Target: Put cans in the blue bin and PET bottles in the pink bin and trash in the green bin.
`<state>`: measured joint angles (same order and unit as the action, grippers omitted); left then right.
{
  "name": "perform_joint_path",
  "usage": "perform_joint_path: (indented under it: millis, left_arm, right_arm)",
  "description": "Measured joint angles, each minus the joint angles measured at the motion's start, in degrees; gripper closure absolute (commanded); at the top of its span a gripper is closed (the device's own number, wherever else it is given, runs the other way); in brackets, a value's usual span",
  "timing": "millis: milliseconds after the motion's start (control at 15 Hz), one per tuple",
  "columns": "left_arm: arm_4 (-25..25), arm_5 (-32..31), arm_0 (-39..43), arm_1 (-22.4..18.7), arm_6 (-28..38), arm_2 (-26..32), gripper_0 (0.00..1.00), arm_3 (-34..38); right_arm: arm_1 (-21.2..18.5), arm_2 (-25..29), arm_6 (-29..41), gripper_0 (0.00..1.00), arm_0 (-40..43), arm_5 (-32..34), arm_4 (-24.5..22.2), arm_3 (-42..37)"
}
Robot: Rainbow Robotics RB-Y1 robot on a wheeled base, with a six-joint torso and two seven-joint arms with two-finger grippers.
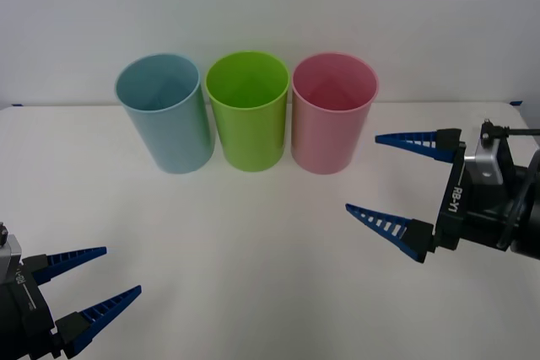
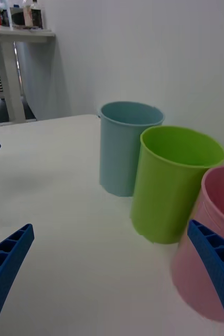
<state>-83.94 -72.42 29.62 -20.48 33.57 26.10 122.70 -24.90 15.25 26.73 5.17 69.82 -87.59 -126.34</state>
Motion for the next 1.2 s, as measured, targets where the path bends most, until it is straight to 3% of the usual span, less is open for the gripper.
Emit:
perform_joint_path:
  millis: [267, 600, 1200]
  left_arm:
    - [0.0, 0.0, 0.0, 0.0, 0.0, 0.0, 0.0, 0.0]
    - [0.0, 0.0, 0.0, 0.0, 0.0, 0.0, 0.0, 0.0]
    - [0.0, 0.0, 0.0, 0.0, 0.0, 0.0, 0.0, 0.0]
  right_arm:
    - [-0.04, 1.81, -7.14, 0.0, 8.45, 0.41, 0.56, 0.01]
    - [-0.13, 4.12, -10.2, 0.0, 15.48, 2.9, 3.01, 0.19]
    - [-0.14, 6.81, -11.72, 0.0, 16.8, 8.29, 2.83, 0.81]
